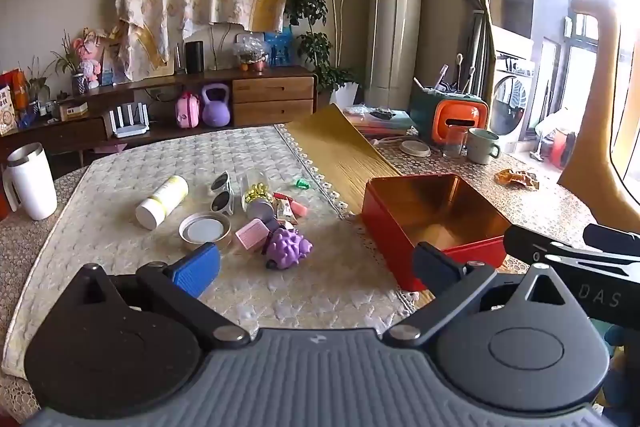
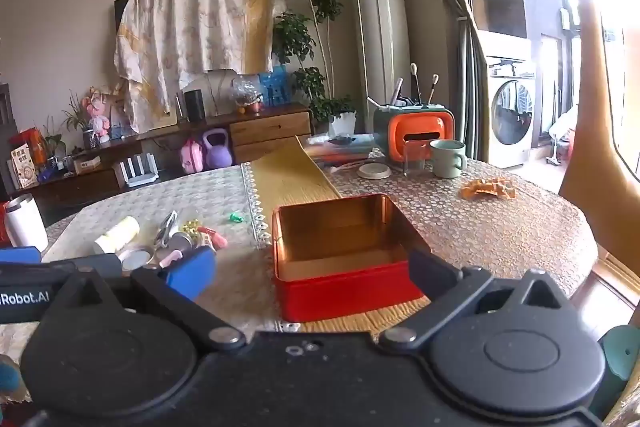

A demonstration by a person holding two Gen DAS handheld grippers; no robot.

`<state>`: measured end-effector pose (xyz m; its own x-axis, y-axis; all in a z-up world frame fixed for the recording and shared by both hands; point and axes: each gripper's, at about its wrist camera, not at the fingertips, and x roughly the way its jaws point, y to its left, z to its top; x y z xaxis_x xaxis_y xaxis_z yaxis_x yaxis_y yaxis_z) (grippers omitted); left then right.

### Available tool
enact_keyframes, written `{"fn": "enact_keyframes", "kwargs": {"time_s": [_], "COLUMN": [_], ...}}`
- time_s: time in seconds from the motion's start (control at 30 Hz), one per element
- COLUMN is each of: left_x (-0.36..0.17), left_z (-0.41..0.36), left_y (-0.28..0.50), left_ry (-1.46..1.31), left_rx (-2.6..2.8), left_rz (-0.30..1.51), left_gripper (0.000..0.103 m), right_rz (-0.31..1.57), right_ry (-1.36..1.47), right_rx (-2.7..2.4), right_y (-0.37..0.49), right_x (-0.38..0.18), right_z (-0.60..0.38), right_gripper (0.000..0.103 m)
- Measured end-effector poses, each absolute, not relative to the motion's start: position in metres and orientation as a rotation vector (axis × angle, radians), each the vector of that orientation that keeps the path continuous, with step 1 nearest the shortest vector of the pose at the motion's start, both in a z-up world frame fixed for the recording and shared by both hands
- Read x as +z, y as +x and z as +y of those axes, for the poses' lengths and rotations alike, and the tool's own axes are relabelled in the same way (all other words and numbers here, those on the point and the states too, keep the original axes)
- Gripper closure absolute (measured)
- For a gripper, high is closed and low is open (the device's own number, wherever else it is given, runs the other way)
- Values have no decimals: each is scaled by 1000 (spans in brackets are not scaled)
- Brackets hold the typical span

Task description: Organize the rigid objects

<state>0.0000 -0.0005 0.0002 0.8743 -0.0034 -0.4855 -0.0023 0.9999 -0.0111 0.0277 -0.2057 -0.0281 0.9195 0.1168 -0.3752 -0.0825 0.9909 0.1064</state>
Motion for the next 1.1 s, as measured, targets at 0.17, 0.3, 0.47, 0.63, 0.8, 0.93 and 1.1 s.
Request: {"fn": "enact_keyframes", "kwargs": {"time_s": [0.17,0.3,0.47,0.63,0.8,0.93,1.1], "left_x": [2,0,-2,-2,-3,-2,-1], "left_z": [-6,3,10,13,12,11,13], "left_y": [2,2,0,3,3,2,3], "left_ry": [-26,-54,-78,-88,-84,-78,-89], "left_rx": [-18,-16,4,15,13,7,-5], "left_rz": [516,511,525,544,549,543,548], "left_gripper": [0,0,0,0,0,0,0], "right_rz": [389,397,389,390,394,393,399], "right_ry": [87,79,83,90,81,74,73], "right_rx": [102,101,116,113,126,132,131], "right_y": [28,28,31,26,26,26,27], "right_x": [-28,-28,-25,-25,-25,-24,-25], "right_z": [-205,-204,-204,-206,-204,-202,-200], "right_gripper": [0,0,0,0,0,0,0]}}
